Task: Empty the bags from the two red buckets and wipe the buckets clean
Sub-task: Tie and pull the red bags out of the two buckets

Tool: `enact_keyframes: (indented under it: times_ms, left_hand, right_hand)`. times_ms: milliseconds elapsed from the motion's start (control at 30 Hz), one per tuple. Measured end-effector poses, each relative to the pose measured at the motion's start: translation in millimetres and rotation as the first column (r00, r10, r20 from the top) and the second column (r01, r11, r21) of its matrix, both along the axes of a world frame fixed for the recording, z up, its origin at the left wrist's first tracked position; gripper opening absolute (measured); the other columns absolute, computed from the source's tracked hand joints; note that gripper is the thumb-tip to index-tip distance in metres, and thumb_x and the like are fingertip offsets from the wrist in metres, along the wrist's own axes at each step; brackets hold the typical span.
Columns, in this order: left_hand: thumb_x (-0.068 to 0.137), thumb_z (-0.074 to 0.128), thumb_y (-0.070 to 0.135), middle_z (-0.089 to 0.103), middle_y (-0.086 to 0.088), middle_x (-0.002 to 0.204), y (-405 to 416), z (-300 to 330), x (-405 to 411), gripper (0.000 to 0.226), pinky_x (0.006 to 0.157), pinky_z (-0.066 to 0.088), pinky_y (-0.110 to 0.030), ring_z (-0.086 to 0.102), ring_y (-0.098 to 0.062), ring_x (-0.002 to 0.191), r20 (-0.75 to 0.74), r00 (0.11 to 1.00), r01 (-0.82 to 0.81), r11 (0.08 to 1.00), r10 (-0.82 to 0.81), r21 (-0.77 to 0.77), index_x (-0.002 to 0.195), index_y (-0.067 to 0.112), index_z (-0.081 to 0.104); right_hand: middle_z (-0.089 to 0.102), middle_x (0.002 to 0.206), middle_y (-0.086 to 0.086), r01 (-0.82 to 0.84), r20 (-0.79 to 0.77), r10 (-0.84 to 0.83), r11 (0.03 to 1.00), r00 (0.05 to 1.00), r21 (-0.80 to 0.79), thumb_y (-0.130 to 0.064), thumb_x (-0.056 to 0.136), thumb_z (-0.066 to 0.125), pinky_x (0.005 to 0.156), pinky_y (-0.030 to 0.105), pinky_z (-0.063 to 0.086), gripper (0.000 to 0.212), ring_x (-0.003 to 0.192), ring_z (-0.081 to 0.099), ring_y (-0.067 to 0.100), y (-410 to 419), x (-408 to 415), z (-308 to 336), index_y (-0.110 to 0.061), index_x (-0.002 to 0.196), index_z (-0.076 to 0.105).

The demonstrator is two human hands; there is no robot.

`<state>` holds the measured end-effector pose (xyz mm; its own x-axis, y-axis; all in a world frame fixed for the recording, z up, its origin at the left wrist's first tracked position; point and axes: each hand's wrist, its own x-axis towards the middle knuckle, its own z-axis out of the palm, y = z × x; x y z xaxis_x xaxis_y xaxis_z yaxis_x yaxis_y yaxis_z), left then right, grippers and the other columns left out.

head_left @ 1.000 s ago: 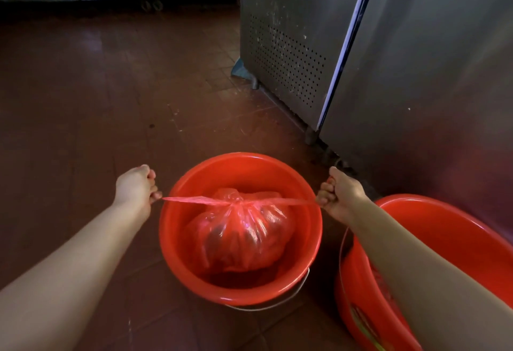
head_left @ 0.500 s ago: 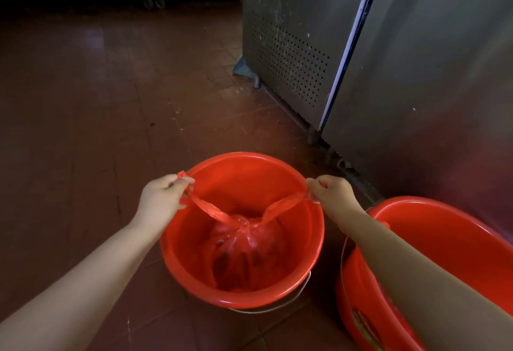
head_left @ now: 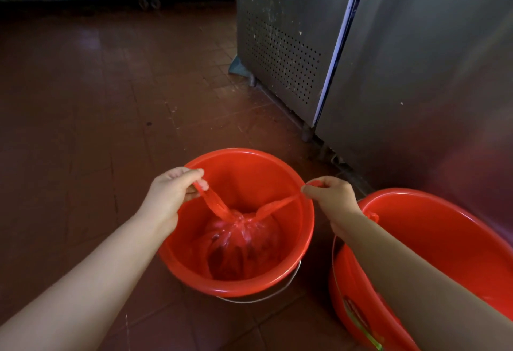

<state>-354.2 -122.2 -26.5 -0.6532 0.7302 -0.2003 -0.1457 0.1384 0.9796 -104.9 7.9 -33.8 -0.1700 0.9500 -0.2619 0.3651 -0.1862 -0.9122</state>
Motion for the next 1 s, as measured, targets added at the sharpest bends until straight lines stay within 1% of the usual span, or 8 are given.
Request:
enact_keyframes:
  times_ms: [200,400,467,533,600,700,833,1000]
  left_hand:
    - [0.084,0.063,0.001,0.070,0.001,0.068,20,13,67,0.016,0.067,0.048,-0.013,0.064,-0.006,0.068,-0.138,0.956,0.270,0.961,-0.260,0.063,0.087,0.013,0.073]
    - [0.076,0.075,0.006,0.068,0.000,0.092,57,-3,127,0.025,0.070,0.041,-0.006,0.058,-0.005,0.082,-0.389,0.792,0.457,0.879,-0.471,-0.135,0.100,0.011,0.072]
    - [0.074,0.079,0.016,0.061,0.004,0.081,65,-9,141,0.015,0.069,0.041,-0.020,0.053,-0.006,0.076,-0.513,0.696,0.465,0.860,-0.502,-0.211,0.085,0.018,0.069]
    - [0.077,0.076,0.023,0.048,0.006,0.061,69,-17,150,0.030,0.060,0.036,-0.032,0.043,-0.010,0.059,-0.572,0.668,0.431,0.874,-0.475,-0.223,0.061,0.024,0.051]
    - [0.083,0.069,0.027,0.044,0.001,0.051,71,-24,153,0.038,0.054,0.035,-0.038,0.040,-0.014,0.052,-0.572,0.689,0.406,0.891,-0.445,-0.203,0.054,0.020,0.046]
    - [0.091,0.058,0.025,0.065,-0.001,0.063,77,-29,157,0.029,0.065,0.044,-0.035,0.056,-0.013,0.062,-0.477,0.764,0.412,0.898,-0.434,-0.157,0.063,0.028,0.062]
    - [0.096,0.052,0.013,0.069,0.005,0.078,87,-37,172,0.029,0.085,0.048,-0.034,0.066,-0.020,0.084,-0.370,0.841,0.381,0.918,-0.395,-0.113,0.076,0.029,0.067]
    - [0.095,0.052,0.012,0.068,0.000,0.074,108,-42,178,0.027,0.076,0.048,-0.020,0.063,-0.009,0.072,-0.209,0.915,0.337,0.939,-0.345,-0.073,0.076,0.020,0.070]
  right_hand:
    - [0.066,0.062,0.001,-0.020,-0.250,0.001,0.997,0.968,-0.073,0.002,0.083,0.062,0.042,0.013,0.041,0.015,0.043,0.052,-0.001,-7,9,12,-0.007,0.086,0.073]
    - [0.056,0.065,0.008,-0.084,-0.350,0.085,0.996,0.933,0.019,0.013,0.077,0.060,0.043,0.014,0.037,0.023,0.044,0.046,0.005,-17,21,21,-0.009,0.085,0.062]
    - [0.053,0.062,0.005,-0.088,-0.342,0.098,0.995,0.934,0.045,0.012,0.077,0.063,0.044,0.014,0.037,0.024,0.042,0.044,0.003,-18,26,21,-0.010,0.084,0.059]
    - [0.056,0.062,0.005,-0.082,-0.333,0.094,0.995,0.938,0.048,0.011,0.077,0.065,0.042,0.015,0.036,0.023,0.040,0.044,0.003,-18,32,19,-0.011,0.082,0.058]
    - [0.061,0.065,0.007,-0.056,-0.313,0.068,0.997,0.947,0.049,0.010,0.077,0.064,0.041,0.016,0.035,0.022,0.041,0.043,0.006,-11,44,18,-0.011,0.082,0.058]
    - [0.065,0.064,0.004,0.090,-0.251,-0.063,0.991,0.966,0.096,0.006,0.077,0.062,0.042,0.018,0.036,0.021,0.044,0.046,0.007,12,82,8,-0.015,0.078,0.062]
    - [0.064,0.067,0.000,0.260,0.090,-0.275,0.955,0.957,0.145,-0.004,0.079,0.060,0.050,0.026,0.042,0.018,0.054,0.053,0.012,39,144,-36,-0.021,0.074,0.064]
    - [0.065,0.101,0.005,0.110,0.201,-0.102,0.994,0.974,-0.027,-0.018,0.081,0.067,0.060,0.033,0.054,0.032,0.074,0.067,0.024,53,162,-95,-0.020,0.112,0.060]
